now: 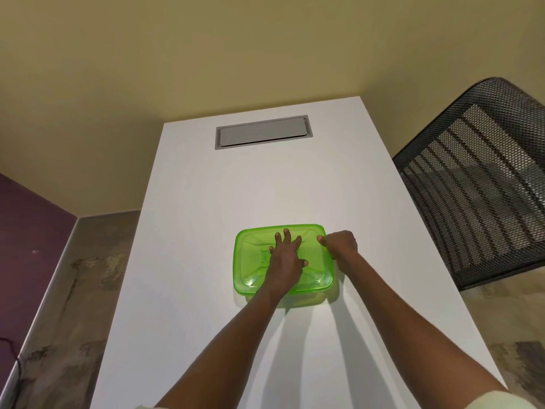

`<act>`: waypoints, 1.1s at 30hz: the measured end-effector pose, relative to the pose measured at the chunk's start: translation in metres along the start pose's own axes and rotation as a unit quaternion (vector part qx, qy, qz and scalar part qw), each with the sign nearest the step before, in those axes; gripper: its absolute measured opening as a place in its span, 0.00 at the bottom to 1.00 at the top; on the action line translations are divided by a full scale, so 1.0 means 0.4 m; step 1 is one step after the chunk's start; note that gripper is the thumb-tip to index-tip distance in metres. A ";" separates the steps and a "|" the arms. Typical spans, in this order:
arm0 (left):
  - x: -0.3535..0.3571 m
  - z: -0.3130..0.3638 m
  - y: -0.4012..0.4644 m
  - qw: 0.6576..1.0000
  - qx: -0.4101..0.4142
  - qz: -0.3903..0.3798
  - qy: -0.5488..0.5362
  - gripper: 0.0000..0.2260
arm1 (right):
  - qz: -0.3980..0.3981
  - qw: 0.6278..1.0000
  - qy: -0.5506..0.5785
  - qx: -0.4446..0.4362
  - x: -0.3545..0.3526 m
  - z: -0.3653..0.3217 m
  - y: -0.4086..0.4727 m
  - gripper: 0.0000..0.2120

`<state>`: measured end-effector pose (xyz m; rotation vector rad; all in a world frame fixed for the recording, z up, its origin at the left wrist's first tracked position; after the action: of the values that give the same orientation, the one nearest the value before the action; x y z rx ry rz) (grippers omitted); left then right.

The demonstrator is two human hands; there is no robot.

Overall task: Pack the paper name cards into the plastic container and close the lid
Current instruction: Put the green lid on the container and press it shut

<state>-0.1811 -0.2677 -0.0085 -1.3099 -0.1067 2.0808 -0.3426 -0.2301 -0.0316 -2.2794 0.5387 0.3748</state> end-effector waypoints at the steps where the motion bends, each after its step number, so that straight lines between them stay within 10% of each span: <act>1: -0.001 -0.001 -0.005 1.000 0.002 0.002 -0.008 0.30 | -0.005 1.000 -0.013 -0.012 0.005 0.011 -0.016 0.16; 11: 0.015 -0.003 -0.077 0.998 0.022 -0.014 0.051 0.33 | -0.063 0.997 -0.035 0.003 0.026 0.110 -0.112 0.28; 19: 0.045 0.000 -0.100 0.996 0.013 -0.047 0.077 0.36 | -0.052 0.998 0.015 0.041 0.012 0.138 -0.141 0.08; 33: 0.066 -0.003 -0.092 0.993 0.011 -0.057 0.106 0.36 | -0.031 0.989 -0.143 0.006 0.008 0.111 -0.154 0.14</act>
<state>-0.1693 -0.2246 -0.0148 -1.4686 -0.0648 1.8306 -0.3145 -0.1600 -0.0255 -2.1756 0.3217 0.6519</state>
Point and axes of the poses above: each hand's wrist, its own y-axis towards the middle knuckle, its own x-axis out of the palm, z = x × y, the point moved 9 cm from there along y, towards the middle knuckle, and after that the axes turned 7 degrees about -z, right-handed, at the moved point
